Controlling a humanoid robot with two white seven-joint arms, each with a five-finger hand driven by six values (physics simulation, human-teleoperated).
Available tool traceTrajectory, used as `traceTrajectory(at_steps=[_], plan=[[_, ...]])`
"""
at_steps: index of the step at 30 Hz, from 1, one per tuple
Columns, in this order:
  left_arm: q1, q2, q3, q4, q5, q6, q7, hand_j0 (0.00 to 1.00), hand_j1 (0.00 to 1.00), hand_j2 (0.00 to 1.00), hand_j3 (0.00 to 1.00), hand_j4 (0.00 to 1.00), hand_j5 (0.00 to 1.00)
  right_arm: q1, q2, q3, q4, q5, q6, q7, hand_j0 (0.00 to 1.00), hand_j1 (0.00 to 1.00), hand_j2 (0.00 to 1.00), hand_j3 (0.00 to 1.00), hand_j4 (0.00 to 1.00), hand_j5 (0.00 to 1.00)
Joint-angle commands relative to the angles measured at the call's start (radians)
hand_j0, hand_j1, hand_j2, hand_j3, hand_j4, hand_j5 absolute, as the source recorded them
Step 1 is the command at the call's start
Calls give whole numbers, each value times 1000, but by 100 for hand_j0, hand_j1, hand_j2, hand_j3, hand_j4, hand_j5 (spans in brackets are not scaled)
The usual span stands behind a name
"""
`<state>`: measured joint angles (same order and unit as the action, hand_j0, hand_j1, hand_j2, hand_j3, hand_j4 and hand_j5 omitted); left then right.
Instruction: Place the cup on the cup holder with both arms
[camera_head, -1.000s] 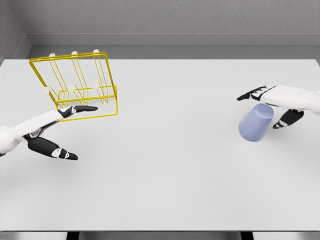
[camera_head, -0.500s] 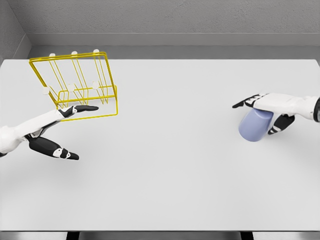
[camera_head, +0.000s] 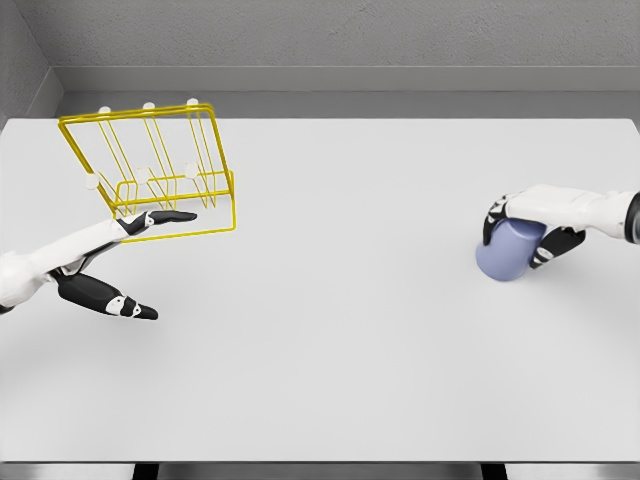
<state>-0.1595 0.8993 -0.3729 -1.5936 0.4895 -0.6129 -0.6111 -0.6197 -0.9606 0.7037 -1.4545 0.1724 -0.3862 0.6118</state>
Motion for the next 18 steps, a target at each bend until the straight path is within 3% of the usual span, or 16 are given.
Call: traceTrajectory(at_steps=[1, 9, 13, 18], plan=[[0, 1, 0, 0, 9, 2, 0, 100, 100, 100, 100, 100, 100, 0, 0, 3, -3, -1, -2, -1, 39, 39, 39, 39, 39, 39], [-5, 1, 0, 1, 8, 2, 0, 100, 100, 100, 100, 100, 100, -21, 5, 0, -40, -2, -2, -1, 36, 36, 36, 36, 36, 36], [-5, 1, 0, 1, 8, 2, 0, 100, 100, 100, 100, 100, 100, -28, 6, -4, -122, -2, 6, -1, 36, 36, 36, 36, 36, 36], [-5, 1, 0, 1, 8, 2, 0, 100, 100, 100, 100, 100, 100, -34, 17, -7, -170, -4, 6, -1, 36, 36, 36, 36, 36, 36]])
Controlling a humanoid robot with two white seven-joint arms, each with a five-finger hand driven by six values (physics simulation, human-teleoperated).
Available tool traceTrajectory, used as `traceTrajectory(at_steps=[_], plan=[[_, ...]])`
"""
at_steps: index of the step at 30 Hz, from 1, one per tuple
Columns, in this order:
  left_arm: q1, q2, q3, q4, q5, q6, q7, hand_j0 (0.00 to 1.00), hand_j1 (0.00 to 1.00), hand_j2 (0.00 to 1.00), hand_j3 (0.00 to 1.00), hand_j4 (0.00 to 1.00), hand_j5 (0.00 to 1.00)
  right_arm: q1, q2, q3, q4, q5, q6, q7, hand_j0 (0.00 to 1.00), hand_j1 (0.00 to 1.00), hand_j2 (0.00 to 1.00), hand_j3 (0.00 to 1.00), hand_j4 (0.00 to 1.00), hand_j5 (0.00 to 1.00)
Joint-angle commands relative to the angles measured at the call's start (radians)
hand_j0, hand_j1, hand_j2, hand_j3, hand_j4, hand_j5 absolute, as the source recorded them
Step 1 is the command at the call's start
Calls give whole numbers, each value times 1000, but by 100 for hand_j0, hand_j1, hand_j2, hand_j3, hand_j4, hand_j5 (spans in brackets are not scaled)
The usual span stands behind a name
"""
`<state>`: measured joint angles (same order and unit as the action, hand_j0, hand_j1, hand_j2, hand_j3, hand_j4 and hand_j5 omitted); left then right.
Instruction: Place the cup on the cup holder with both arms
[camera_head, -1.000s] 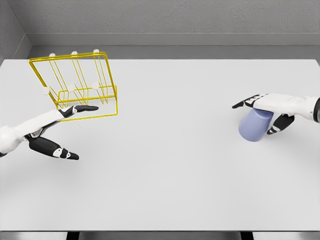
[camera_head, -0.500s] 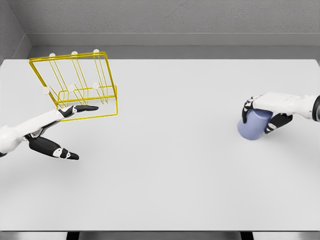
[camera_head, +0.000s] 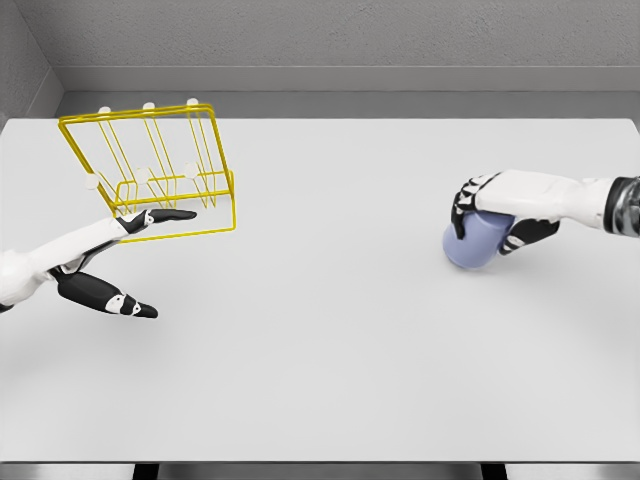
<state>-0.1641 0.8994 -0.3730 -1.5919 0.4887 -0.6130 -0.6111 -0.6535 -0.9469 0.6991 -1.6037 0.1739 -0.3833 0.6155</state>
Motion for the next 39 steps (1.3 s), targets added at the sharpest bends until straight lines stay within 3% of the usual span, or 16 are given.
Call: traceTrajectory(at_steps=[1, 13, 39], plan=[[0, 3, 0, 0, 10, 2, 0, 100, 100, 100, 100, 100, 100, 0, 3, -3, -30, -5, 4, -5, 36, 36, 36, 36, 36, 36], [0, 3, 0, 4, 10, 2, 0, 100, 100, 100, 100, 100, 100, -32, 103, 10, -90, -7, 4, -5, 36, 36, 36, 36, 36, 36], [-2, 3, -1, 4, 11, 2, 0, 100, 100, 100, 100, 100, 100, -190, 326, 229, -104, -4, 138, -5, 36, 36, 36, 36, 36, 36]])
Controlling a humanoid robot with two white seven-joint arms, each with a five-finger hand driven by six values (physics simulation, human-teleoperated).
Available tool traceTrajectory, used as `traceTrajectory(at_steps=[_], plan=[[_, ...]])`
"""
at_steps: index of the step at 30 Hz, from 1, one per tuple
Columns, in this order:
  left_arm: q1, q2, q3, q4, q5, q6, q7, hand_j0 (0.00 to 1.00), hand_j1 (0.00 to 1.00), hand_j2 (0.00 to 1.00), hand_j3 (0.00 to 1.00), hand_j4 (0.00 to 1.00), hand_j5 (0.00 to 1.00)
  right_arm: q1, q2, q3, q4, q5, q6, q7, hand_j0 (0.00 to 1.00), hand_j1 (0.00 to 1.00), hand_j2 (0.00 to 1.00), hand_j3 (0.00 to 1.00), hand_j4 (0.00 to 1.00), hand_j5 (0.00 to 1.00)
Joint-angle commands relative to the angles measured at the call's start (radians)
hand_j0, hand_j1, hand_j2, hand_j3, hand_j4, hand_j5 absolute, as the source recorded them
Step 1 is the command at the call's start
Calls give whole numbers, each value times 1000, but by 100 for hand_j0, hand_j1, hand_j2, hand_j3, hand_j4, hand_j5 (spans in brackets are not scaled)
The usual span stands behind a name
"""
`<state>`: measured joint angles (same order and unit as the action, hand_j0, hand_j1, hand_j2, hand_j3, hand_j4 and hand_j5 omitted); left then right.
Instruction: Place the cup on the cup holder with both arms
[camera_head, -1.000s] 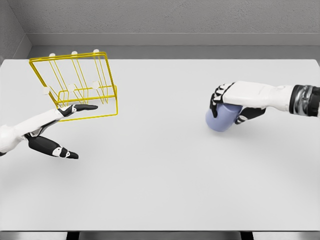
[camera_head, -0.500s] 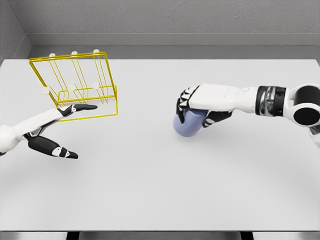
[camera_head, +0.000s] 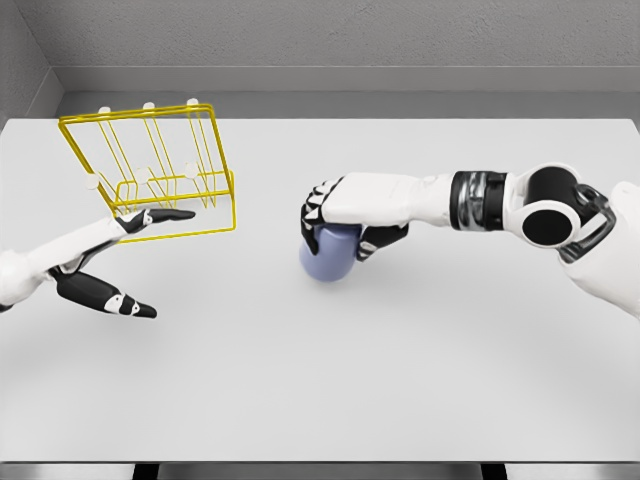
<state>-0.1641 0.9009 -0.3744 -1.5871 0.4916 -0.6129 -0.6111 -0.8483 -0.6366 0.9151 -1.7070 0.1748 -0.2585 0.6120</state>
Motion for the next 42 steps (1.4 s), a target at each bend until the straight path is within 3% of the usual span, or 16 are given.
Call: traceTrajectory(at_steps=[1, 12, 25, 26, 28, 30, 40, 41, 42], plan=[[0, 1, 0, -1, 9, 2, 0, 100, 100, 100, 100, 100, 100, 0, 21, 18, 0, -5, 13, -1, 36, 36, 36, 36, 36, 36], [0, 0, -8, -2, 7, 2, 0, 100, 100, 100, 100, 100, 100, -54, 112, 84, 1, -5, 64, -1, 36, 36, 36, 36, 36, 36], [0, 0, -8, -4, 5, 2, 0, 100, 100, 100, 100, 100, 100, -66, 144, 128, 10, -3, 94, -1, 37, 37, 37, 37, 37, 37], [0, -2, -8, -4, 5, 2, 0, 100, 100, 100, 100, 100, 100, -66, 144, 128, 12, -3, 96, -1, 40, 40, 40, 40, 40, 40], [0, -2, -8, -4, 5, 2, 0, 100, 100, 100, 100, 100, 100, -66, 144, 128, 12, 0, 97, -1, 62, 62, 62, 62, 62, 62], [0, -2, -8, -4, 5, 2, 0, 100, 100, 100, 100, 100, 100, -66, 152, 128, 10, 0, 145, -1, 90, 90, 90, 90, 90, 90], [2, -5, -8, -1, 10, 2, 0, 100, 100, 100, 100, 100, 100, -67, 155, 128, 6, 0, 146, -1, 92, 92, 92, 92, 92, 92], [2, -5, -9, -2, 16, 2, 0, 100, 100, 100, 100, 100, 100, -75, 153, 127, 3, 2, 146, -1, 99, 99, 99, 99, 99, 99], [0, -5, -8, -4, 19, 2, 0, 100, 100, 100, 100, 100, 100, -78, 152, 117, 0, 8, 146, -1, 99, 99, 99, 99, 99, 99]])
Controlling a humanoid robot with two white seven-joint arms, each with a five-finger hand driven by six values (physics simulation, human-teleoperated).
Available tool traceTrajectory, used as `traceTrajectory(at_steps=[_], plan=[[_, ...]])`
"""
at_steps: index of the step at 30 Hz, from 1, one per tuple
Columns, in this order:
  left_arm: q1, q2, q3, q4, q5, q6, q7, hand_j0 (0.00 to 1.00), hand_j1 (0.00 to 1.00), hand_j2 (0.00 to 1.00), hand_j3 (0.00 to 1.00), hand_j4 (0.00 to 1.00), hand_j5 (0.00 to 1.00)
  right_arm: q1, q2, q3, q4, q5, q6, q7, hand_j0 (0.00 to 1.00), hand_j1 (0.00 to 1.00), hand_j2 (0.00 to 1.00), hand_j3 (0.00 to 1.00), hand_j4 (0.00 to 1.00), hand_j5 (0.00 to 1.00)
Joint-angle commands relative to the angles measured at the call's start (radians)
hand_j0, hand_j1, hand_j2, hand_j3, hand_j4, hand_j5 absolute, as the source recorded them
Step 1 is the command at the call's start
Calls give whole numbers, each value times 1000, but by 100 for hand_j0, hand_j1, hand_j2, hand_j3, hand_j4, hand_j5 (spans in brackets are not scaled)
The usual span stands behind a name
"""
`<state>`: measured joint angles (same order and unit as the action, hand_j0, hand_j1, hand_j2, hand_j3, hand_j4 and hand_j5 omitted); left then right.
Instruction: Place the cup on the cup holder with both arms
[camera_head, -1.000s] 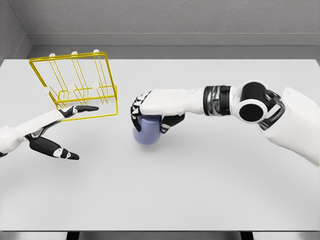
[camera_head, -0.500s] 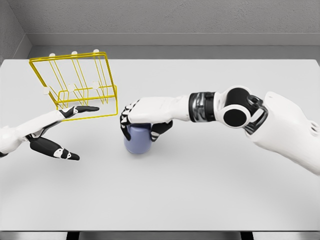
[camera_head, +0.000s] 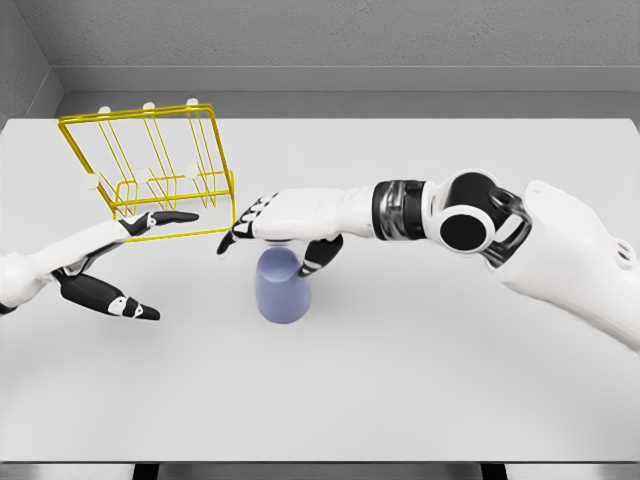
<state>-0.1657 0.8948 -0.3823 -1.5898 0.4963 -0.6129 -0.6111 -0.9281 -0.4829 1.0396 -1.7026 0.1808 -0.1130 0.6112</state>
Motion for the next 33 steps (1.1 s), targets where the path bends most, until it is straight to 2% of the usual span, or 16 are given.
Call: traceTrajectory(at_steps=[1, 3, 7, 11, 15, 18, 20, 22, 25, 28, 31, 33], plan=[[0, 0, 0, -3, 16, 2, 0, 100, 100, 100, 100, 100, 100, -3, -2, -12, -8, 5, -1, 0, 100, 100, 100, 100, 100, 100], [-6, -10, 0, -4, 15, 2, 0, 100, 100, 100, 100, 100, 100, -15, -8, -42, -46, 5, -1, 0, 100, 100, 100, 100, 100, 100], [-17, -28, -1, -4, 8, 2, 0, 100, 100, 100, 100, 100, 100, -14, -32, -102, -51, 6, -13, 0, 100, 100, 100, 100, 100, 100], [-40, -73, -53, -4, 4, 30, 0, 100, 100, 100, 100, 100, 100, 14, -141, -216, -51, 5, -79, 0, 100, 100, 100, 100, 100, 100], [-41, -89, -72, 4, -2, 81, 0, 100, 100, 100, 100, 100, 100, 104, -299, -395, -51, 3, -174, 0, 100, 100, 100, 100, 100, 100], [-41, -89, -70, 14, -15, 82, 0, 100, 100, 100, 100, 100, 100, 159, -385, -500, -51, 0, -215, 0, 100, 100, 100, 100, 100, 100], [-58, -100, -70, 36, -16, 139, 0, 100, 100, 100, 100, 100, 100, 187, -399, -539, -48, -1, -238, 0, 100, 100, 100, 100, 100, 100], [-84, -165, -70, 99, -15, 163, 0, 100, 100, 100, 100, 100, 100, 213, -399, -543, -45, -1, -246, 0, 100, 100, 100, 100, 100, 100], [-95, -220, -70, 142, -28, 170, 0, 100, 100, 100, 100, 100, 100, 230, -391, -546, -34, -1, -260, 0, 100, 100, 100, 100, 100, 100], [-100, -249, -66, 159, -30, 191, 0, 100, 100, 100, 100, 100, 100, 235, -391, -547, -34, -3, -283, 0, 100, 100, 100, 100, 100, 100], [-101, -267, -69, 166, -31, 214, 0, 100, 100, 100, 100, 100, 100, 285, -398, -602, -40, -4, -289, 0, 100, 100, 100, 100, 100, 100], [-103, -290, -67, 166, -79, 246, 0, 100, 100, 100, 100, 100, 100, 290, -402, -604, -40, -6, -283, 0, 100, 100, 100, 100, 100, 100]])
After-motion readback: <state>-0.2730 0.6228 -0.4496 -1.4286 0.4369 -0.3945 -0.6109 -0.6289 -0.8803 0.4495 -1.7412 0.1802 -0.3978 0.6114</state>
